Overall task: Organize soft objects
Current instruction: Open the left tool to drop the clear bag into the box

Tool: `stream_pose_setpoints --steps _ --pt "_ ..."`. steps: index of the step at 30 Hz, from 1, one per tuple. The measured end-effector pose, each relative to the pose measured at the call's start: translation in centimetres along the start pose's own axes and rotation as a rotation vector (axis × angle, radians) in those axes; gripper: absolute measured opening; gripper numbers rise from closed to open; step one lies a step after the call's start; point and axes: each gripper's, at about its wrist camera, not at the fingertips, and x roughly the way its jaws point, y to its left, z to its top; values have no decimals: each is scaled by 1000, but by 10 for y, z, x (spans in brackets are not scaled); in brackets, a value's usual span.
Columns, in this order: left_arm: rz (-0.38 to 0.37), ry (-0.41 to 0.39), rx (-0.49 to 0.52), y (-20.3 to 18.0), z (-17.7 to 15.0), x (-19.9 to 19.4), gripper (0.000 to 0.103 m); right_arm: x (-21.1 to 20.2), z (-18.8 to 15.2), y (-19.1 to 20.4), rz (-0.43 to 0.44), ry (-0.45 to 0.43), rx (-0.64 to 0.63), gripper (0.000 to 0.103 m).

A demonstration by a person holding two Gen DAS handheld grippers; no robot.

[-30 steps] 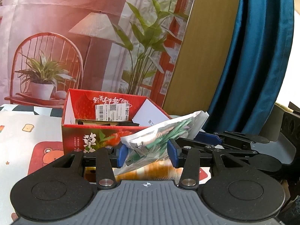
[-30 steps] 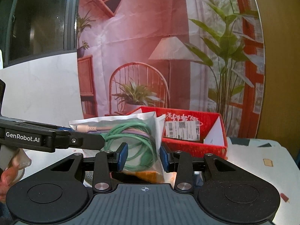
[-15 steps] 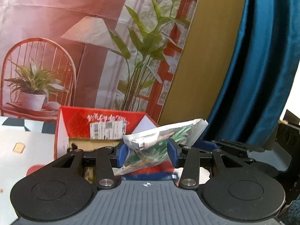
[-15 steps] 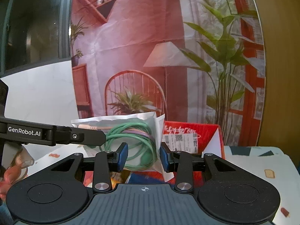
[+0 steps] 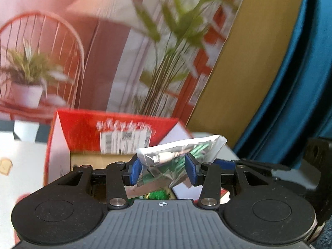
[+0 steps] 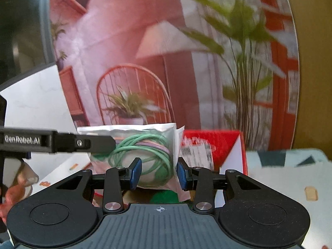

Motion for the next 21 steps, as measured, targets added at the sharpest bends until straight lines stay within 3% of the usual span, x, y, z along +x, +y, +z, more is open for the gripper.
stream_pose_setpoints --steps 5,11,21 --pt "26 68 -13 11 -8 26 48 29 -8 -17 -14 100 59 34" --pt "84 103 32 11 -12 39 48 48 -14 -30 -54 152 121 34" --pt "120 54 37 11 -14 5 49 24 -22 -25 -80 113 87 38"
